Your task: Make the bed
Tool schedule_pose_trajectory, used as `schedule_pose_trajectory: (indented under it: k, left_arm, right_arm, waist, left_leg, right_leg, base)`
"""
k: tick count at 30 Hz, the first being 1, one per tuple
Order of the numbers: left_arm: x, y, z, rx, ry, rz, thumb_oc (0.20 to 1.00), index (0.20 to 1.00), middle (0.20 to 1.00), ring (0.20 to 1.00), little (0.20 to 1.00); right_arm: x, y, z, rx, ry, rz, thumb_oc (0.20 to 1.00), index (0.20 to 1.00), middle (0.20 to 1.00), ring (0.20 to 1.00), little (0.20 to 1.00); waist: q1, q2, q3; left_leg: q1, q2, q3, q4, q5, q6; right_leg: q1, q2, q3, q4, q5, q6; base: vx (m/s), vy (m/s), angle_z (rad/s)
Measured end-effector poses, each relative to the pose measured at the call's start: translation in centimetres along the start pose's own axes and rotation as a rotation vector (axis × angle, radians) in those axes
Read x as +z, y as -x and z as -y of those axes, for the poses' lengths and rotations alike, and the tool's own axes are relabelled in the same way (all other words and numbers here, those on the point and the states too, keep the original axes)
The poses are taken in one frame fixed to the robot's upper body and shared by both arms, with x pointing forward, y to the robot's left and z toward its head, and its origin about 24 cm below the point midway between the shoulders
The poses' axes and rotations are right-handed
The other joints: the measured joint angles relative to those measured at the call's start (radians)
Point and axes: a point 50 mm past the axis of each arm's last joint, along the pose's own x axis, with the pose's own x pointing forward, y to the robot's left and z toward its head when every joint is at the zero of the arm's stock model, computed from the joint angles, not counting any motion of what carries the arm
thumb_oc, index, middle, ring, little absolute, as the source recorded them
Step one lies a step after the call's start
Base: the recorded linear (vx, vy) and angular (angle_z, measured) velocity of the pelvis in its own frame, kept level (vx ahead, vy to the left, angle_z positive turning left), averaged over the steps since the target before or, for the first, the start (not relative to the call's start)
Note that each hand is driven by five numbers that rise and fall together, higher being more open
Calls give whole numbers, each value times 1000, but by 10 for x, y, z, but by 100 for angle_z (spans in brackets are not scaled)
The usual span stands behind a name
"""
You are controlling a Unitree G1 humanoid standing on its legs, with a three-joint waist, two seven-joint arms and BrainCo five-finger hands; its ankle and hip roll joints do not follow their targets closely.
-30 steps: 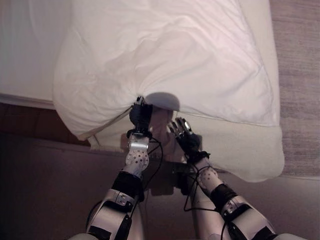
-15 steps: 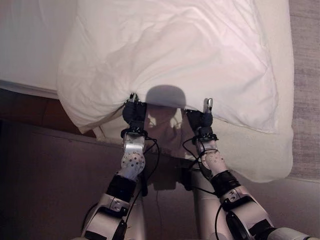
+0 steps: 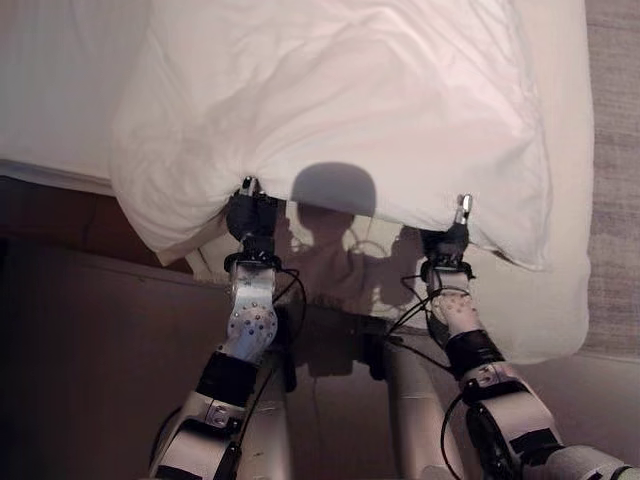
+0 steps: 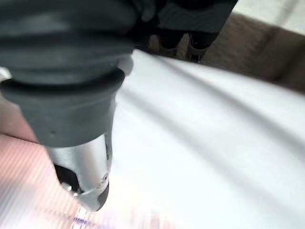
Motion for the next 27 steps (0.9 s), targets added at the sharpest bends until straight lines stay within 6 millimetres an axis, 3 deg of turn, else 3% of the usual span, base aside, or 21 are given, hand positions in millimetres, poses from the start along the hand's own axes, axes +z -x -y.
schedule_pose_trajectory:
  k: [11,12,14,27]
  left_arm:
    - [7,2,-1,5,-23,8,200,200,200,200,200]
    - [8,2,-1,5,-23,8,200,200,200,200,200]
    - [8,3,-2,5,-23,9,200,200,200,200,200]
    - [12,3,-4,9,-18,28,200,200,200,200,200]
  right_arm:
    - [24,-10,-2,-114,11,74,1000,1000,1000,1000,1000]
    - [26,-10,-2,-116,10,85,627,627,627,627,627]
    - [26,-10,-4,-112,7,93,200,200,200,200,200]
    - [29,-3,-25,58,-15,111,200,200,200,200,200]
  waist:
    - [-2,0,0]
    - [-3,0,0]
    - [-2,0,0]
    - [-5,0,0]
  left_leg:
    - [0,1,4,8,0,0]
    - [0,1,5,9,0,1]
    - [0,2,9,8,-1,2]
    - [0,6,17,3,0,0]
  right_leg:
    - [-2,2,7,-1,0,0]
    - [-2,3,8,-4,0,0]
    - [-4,7,15,-6,1,1]
    - [-8,9,18,-6,2,1]
  base:
    - [1,0,-1]
    - [0,0,0]
    - [-1,-5,-5]
    - [-1,-2,-1]
